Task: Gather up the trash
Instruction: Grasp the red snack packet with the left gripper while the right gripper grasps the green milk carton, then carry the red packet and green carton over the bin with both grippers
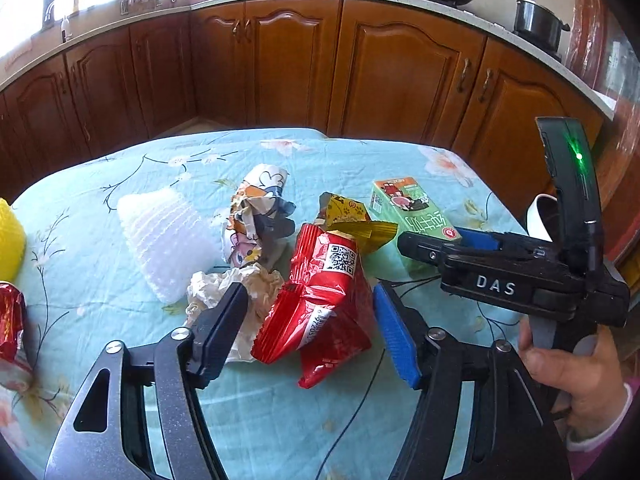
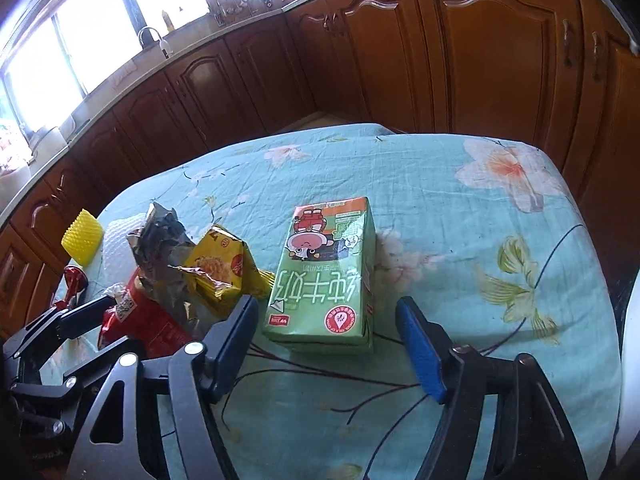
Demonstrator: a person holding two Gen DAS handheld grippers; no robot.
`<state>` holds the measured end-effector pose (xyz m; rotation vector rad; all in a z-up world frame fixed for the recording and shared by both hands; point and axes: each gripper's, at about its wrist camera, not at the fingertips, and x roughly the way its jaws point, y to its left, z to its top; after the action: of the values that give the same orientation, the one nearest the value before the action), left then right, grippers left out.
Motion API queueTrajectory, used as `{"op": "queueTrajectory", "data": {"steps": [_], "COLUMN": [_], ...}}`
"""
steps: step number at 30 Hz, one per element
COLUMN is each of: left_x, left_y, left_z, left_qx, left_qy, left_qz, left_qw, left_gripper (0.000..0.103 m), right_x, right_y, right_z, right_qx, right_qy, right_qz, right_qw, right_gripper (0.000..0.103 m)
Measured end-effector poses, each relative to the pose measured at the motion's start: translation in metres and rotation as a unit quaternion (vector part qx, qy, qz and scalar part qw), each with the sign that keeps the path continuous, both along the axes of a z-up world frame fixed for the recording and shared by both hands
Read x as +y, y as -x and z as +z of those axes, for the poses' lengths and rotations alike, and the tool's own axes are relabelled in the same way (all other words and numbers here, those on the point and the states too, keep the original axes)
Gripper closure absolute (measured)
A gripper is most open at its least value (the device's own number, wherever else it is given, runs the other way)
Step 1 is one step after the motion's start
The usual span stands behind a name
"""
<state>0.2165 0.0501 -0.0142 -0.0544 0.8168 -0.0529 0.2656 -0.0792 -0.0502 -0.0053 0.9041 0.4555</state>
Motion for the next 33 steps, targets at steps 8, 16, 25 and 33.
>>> {"op": "queueTrajectory", "data": {"steps": [8,16,25,33], "left_x": [-0.008,-0.029,-0.075,-0.114], "left_y": [0.012,0.031,0.038,0.036], "left_z": [0.001,0.004,0.003,0.007], "left_qx": [-0.004,-0.003,0.004,0.011], "left_qy": [0.020,0.075,0.102,0.117], "left_qz": [-0.025,-0.048,-0.086,-0.119], "left_qw": [0.9995,0.9960,0.9910,0.9859], "left_gripper": [0.073,0.074,0.074,0.074], "right_x": [-0.029,-0.077,-0.130,-0.173], "right_y": [0.020,0.058,0.097,0.118], "right_z": [0.009,0.024,0.037,0.047], "right_qx": [-0.016,-0.024,-0.033,-0.044], "right_qy": [-0.027,-0.063,-0.084,-0.093], "right_qz": [-0.025,-0.048,-0.088,-0.122], "right_qw": [0.999,0.997,0.992,0.987], "right_gripper": [0.048,0.048,0.048,0.048]}}
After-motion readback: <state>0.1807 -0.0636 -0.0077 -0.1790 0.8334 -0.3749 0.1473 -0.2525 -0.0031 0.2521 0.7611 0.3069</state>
